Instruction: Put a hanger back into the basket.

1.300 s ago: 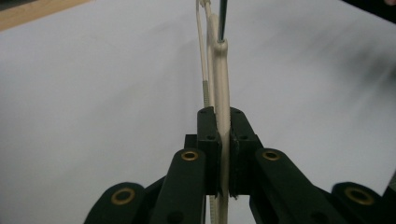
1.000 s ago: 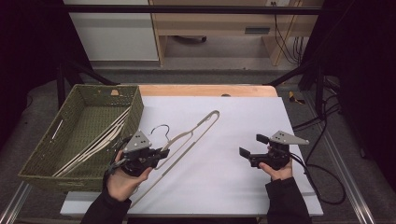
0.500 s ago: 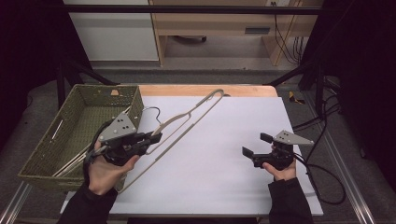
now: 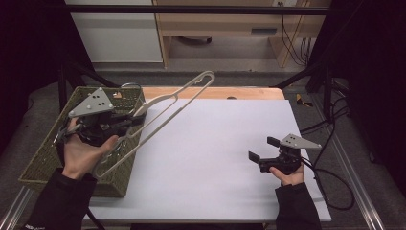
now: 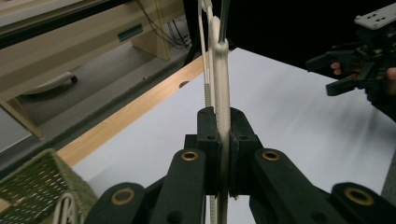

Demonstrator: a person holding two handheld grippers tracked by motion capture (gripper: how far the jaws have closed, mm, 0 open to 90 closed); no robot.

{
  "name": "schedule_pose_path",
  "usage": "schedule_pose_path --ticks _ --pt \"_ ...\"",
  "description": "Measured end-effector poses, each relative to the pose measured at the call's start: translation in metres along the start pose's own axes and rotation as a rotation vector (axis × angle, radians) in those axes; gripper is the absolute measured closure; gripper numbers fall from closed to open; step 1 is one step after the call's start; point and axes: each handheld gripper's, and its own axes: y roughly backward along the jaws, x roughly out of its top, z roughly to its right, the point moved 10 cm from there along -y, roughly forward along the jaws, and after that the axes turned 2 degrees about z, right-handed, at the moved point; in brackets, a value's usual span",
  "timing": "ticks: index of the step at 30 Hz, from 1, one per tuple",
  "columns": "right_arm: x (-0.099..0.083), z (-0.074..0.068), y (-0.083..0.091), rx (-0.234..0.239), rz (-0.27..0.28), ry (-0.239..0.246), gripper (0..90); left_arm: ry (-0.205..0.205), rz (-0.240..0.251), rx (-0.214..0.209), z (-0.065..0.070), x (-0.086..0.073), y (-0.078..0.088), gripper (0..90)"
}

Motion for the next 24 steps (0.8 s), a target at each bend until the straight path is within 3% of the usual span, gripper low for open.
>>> schedule_pose_path --ticks 10,18,24 --pt "0.000 0.001 -0.001 -0.005 0.003 0.005 1.9 -0.008 -0.007 0.073 -0.048 -0.009 0.019 85.6" --pt "-0.002 0.003 -0.002 -0.006 -0.007 0.003 1.8 -0.014 -0.035 0.116 -0.086 -0.034 0.027 85.5" --pt "-0.003 0.002 -0.002 -0.002 -0.009 -0.001 1.8 0.013 -0.058 0.133 -0.112 -0.060 0.029 85.5"
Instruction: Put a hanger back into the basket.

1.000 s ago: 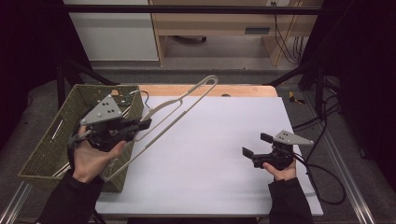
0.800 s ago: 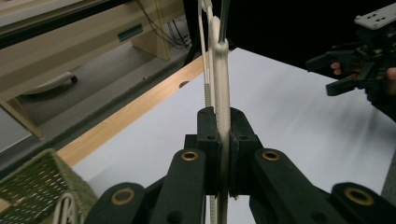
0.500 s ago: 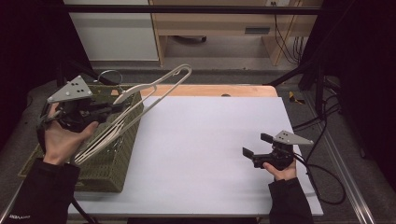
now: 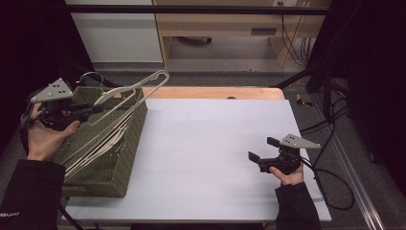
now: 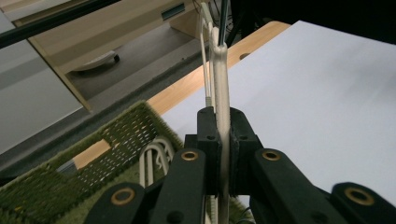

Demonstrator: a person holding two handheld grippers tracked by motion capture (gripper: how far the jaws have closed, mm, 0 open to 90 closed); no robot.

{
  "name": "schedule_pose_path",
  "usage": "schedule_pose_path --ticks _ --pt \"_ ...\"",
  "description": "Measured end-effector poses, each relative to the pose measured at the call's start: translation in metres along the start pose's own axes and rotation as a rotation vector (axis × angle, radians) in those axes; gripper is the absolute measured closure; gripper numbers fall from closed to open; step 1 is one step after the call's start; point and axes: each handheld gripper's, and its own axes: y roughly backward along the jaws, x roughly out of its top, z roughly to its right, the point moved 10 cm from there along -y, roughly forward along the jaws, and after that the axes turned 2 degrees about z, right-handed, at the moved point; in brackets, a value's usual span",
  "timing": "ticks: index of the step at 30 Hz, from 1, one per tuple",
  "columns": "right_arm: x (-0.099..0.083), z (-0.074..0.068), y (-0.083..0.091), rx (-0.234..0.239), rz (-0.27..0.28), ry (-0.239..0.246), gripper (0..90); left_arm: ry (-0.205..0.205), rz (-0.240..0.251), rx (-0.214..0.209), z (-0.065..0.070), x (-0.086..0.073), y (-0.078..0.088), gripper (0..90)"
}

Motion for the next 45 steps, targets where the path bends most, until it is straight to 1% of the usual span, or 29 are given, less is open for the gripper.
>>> schedule_pose_path --ticks 5,6,8,9,10,11,12,14,15,17,18,22,26,27,30,32,35,38,39,40,44,45 --pt "0.000 0.000 0.000 -0.001 -0.001 0.000 1.5 0.002 0.004 0.020 -0.016 -0.015 0.003 85.5" --pt "0.000 0.000 0.000 -0.001 -0.002 -0.002 1.5 0.013 0.003 0.026 -0.021 -0.019 0.005 85.5" --pt "-0.001 0.001 0.000 -0.001 -0.004 0.002 1.5 0.020 -0.003 0.038 -0.027 -0.025 0.006 85.5" --pt "-0.001 0.001 0.000 0.000 -0.006 0.008 1.5 0.019 -0.014 0.045 -0.031 -0.029 0.007 85.5" --pt "-0.001 0.000 0.000 0.001 -0.005 0.007 1.5 0.029 -0.015 0.059 -0.036 -0.035 0.007 85.5" --pt "-0.001 0.000 0.000 0.002 -0.005 0.006 1.5 0.031 -0.022 0.063 -0.039 -0.039 0.007 85.5" --pt "-0.001 0.000 0.000 0.000 -0.004 0.002 1.5 0.029 -0.016 0.077 -0.043 -0.041 0.007 85.5" --pt "-0.001 0.001 0.000 -0.001 -0.004 0.003 1.5 0.034 -0.019 0.085 -0.048 -0.048 0.007 85.5" --pt "-0.001 0.001 0.000 -0.002 -0.004 0.003 1.5 0.027 -0.024 0.091 -0.051 -0.052 0.008 85.5" --pt "-0.001 0.000 0.000 0.004 -0.007 0.004 1.6 0.039 -0.032 0.087 -0.053 -0.060 0.008 85.5" --pt "-0.002 0.000 -0.001 -0.002 -0.008 -0.003 1.6 0.044 -0.034 0.088 -0.055 -0.064 0.009 85.5" --pt "-0.002 0.000 -0.002 0.000 -0.009 -0.001 1.5 0.035 -0.067 0.101 -0.062 -0.080 0.011 85.5" --pt "-0.002 0.000 -0.002 -0.001 -0.009 -0.002 1.5 0.018 -0.110 0.112 -0.062 -0.095 0.009 85.5" --pt "-0.003 0.000 -0.002 0.005 -0.012 0.002 1.6 0.015 -0.123 0.113 -0.062 -0.098 0.008 85.5" --pt "-0.003 0.000 -0.003 0.001 -0.013 0.000 1.6 0.007 -0.153 0.124 -0.060 -0.109 0.002 85.5" --pt "-0.003 0.000 -0.003 0.002 -0.014 -0.001 1.6 0.007 -0.159 0.124 -0.058 -0.116 -0.004 85.5" --pt "-0.004 -0.001 -0.003 0.005 -0.016 -0.007 1.6 0.015 -0.170 0.131 -0.055 -0.128 -0.013 85.5" --pt "-0.004 -0.001 -0.004 0.003 -0.018 0.000 1.6 0.020 -0.188 0.133 -0.052 -0.140 -0.021 85.5" --pt "-0.004 -0.001 -0.003 0.004 -0.020 0.005 1.7 0.026 -0.191 0.137 -0.052 -0.144 -0.023 85.5" --pt "-0.004 -0.001 -0.004 0.004 -0.020 0.004 1.8 0.041 -0.194 0.136 -0.051 -0.148 -0.026 85.5" --pt "-0.004 -0.001 -0.004 0.002 -0.018 0.000 1.9 0.065 -0.204 0.132 -0.048 -0.158 -0.027 84.9" --pt "-0.004 -0.001 -0.004 0.003 -0.018 0.000 1.8 0.070 -0.214 0.130 -0.047 -0.160 -0.027 84.5"
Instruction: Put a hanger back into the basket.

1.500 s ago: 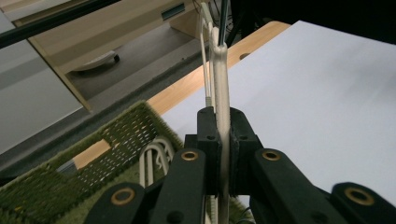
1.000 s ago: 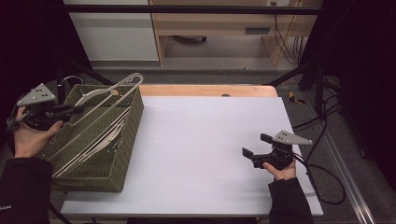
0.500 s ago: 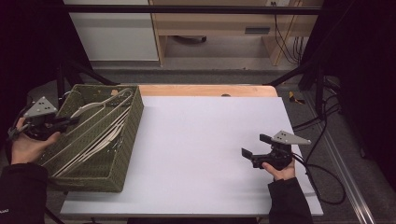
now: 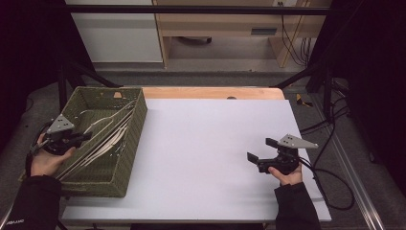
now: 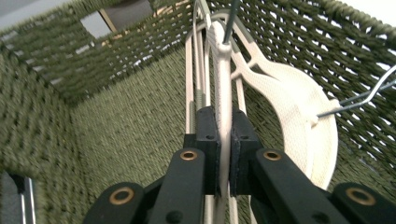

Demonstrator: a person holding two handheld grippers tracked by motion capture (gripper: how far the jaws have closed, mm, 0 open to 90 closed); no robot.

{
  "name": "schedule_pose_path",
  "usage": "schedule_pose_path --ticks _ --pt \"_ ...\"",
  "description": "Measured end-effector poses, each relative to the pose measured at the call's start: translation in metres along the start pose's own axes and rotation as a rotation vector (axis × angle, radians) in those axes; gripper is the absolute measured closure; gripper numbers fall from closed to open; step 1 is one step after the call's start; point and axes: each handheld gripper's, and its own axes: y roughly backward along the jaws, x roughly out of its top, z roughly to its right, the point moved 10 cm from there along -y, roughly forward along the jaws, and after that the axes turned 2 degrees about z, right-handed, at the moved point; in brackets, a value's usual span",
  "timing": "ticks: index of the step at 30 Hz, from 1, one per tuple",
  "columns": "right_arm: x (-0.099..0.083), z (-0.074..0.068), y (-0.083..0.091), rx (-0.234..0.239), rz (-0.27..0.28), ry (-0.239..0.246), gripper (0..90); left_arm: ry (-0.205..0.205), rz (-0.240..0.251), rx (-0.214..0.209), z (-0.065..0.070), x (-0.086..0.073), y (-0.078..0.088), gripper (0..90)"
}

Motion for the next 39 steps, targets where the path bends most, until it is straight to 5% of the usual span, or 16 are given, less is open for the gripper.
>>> schedule_pose_path --ticks 11,19,31,39 --pt "-0.001 -0.001 0.000 0.004 -0.005 0.003 1.9 0.050 -0.112 -0.079 0.024 -0.013 -0.005 76.4" --pt "0.000 -0.002 0.001 0.005 0.002 0.000 1.9 0.046 -0.116 -0.091 0.031 -0.012 -0.002 65.4" --pt "0.002 -0.001 0.002 0.004 0.007 -0.006 1.9 0.040 0.013 -0.133 0.043 0.016 0.024 44.8" --pt "0.005 -0.003 0.006 0.010 0.019 0.010 1.8 0.081 0.203 -0.135 0.064 0.058 0.041 29.4"
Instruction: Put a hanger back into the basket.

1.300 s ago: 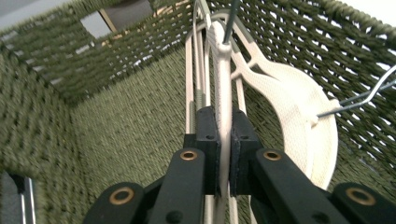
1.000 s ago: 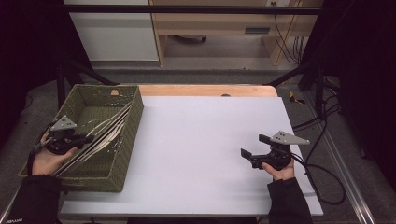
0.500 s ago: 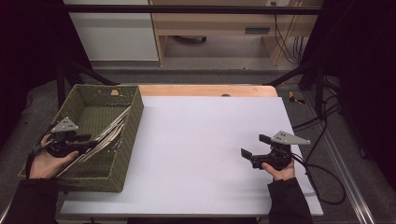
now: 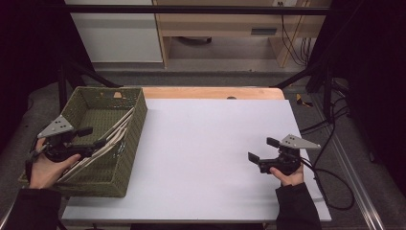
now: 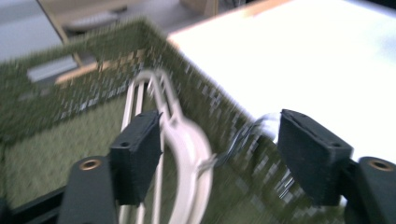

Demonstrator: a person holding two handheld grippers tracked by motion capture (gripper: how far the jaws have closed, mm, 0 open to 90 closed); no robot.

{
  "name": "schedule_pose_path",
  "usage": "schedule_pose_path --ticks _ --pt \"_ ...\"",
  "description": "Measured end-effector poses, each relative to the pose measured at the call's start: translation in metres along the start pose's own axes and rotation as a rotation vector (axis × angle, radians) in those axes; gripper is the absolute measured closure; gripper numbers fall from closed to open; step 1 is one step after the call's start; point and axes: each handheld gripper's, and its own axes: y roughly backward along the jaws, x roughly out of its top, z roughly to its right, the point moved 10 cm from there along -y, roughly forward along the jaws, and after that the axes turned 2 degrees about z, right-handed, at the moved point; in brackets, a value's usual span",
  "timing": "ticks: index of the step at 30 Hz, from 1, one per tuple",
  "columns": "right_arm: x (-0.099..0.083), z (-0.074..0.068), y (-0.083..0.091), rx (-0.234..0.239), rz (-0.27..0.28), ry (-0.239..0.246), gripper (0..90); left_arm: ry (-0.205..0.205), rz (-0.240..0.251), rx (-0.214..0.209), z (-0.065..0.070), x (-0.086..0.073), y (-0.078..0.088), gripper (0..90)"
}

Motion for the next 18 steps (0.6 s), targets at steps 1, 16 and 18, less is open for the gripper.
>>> schedule_pose_path --ticks 1,16,18 --pt "0.001 0.000 0.000 -0.001 0.005 -0.003 1.8 0.002 0.025 -0.007 0.005 0.006 0.000 28.0" --pt "0.011 -0.004 0.011 0.011 0.046 0.012 1.2 0.020 0.214 -0.072 0.082 0.042 -0.020 4.3" --pt "0.012 -0.005 0.012 0.013 0.049 0.009 1.1 0.033 0.222 -0.085 0.089 0.041 -0.024 4.4"
